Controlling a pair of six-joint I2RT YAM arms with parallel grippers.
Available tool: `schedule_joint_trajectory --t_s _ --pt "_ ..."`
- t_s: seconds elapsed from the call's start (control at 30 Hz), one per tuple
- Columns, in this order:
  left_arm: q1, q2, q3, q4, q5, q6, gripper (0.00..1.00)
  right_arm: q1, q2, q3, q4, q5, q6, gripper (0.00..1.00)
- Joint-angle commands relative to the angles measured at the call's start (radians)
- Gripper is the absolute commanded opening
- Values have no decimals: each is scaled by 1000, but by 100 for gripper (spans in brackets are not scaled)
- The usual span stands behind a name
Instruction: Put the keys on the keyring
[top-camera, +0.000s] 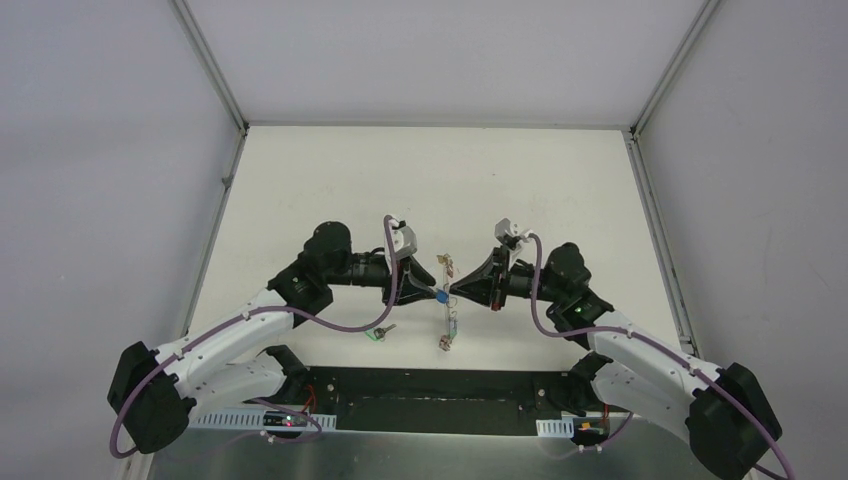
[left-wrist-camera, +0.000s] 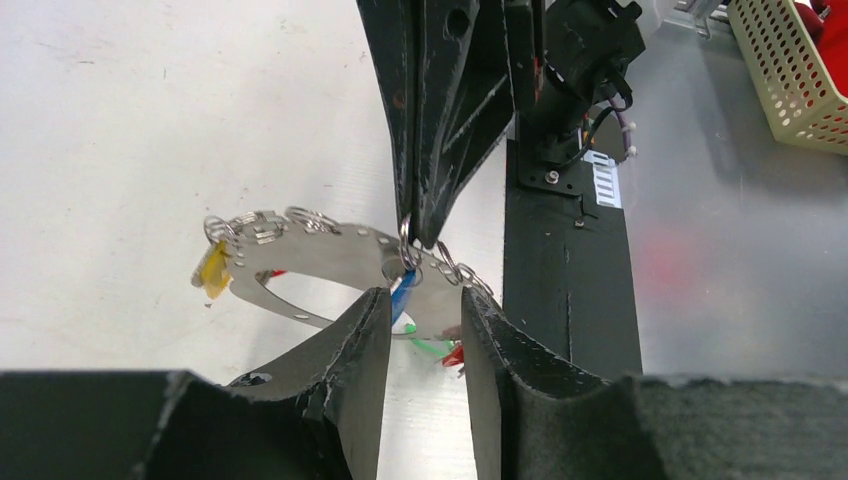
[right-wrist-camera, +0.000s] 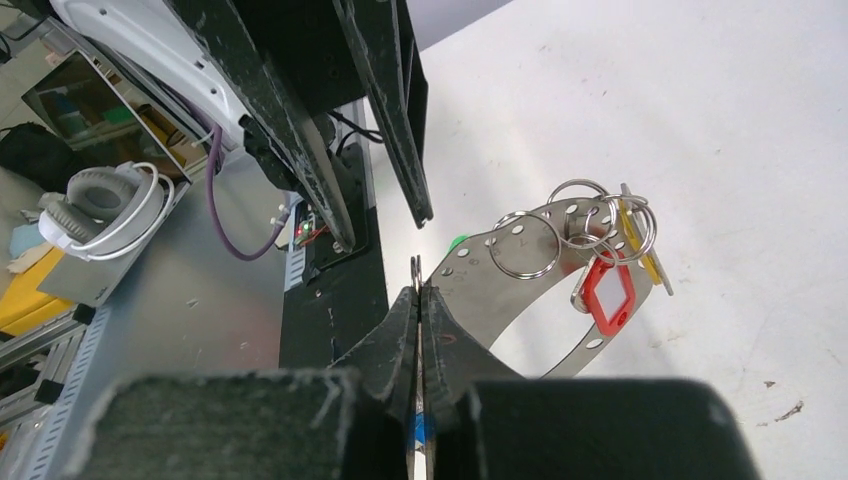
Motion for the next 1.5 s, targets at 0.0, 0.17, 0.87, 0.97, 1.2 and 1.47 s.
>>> schedule_joint_trajectory --t_s 0.0,0.17,0.87,0.97,1.2,1.47 --pt "-1 -49 -84 190 -39 -14 33 0 -43 -13 171 49 42 0" --pt "-7 -46 -128 310 -53 -43 32 0 -38 -20 256 62 85 0" --pt "-143 48 -97 307 -123 44 21 1 -38 -21 287 85 112 0" --pt "-144 3 -100 271 -155 54 28 -1 -46 -23 268 89 103 0" --pt "-143 -111 -127 222 -277 27 34 -1 -81 -24 198 81 67 0" --pt "-143 -137 -145 277 -348 -38 40 -1 -101 -26 157 55 46 0"
